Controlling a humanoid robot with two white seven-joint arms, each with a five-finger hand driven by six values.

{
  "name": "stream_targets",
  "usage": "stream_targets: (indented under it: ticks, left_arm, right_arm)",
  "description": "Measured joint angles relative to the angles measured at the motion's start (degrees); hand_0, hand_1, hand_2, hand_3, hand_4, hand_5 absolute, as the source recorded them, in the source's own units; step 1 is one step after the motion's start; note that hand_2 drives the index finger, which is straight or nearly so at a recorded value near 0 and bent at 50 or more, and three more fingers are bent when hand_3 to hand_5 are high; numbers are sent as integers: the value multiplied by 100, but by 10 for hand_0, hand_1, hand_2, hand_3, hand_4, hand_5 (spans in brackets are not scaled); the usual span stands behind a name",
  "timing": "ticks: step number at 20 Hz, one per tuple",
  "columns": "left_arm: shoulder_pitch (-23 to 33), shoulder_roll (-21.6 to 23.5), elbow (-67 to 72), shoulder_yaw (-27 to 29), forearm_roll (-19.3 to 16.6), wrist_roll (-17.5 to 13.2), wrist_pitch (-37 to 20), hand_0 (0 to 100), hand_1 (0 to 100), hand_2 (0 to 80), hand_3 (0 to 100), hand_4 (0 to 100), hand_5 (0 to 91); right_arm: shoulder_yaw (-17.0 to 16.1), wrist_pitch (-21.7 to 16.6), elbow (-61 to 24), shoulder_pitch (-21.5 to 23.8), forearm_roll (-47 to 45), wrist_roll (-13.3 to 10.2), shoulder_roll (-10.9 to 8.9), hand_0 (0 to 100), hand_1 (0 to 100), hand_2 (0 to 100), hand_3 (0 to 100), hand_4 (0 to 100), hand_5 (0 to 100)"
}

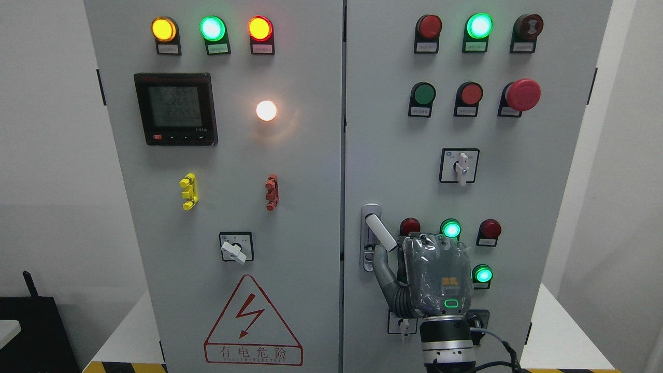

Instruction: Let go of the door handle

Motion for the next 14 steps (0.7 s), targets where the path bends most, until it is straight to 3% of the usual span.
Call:
stream_targets:
  ticks: [14]
  left_arm:
    - [0,0,0,0,0,0,0,120,389,0,0,0,0]
  right_arm:
    - [-54,9,-20,0,13,6,-6,649,441,1000,1000,1000,979]
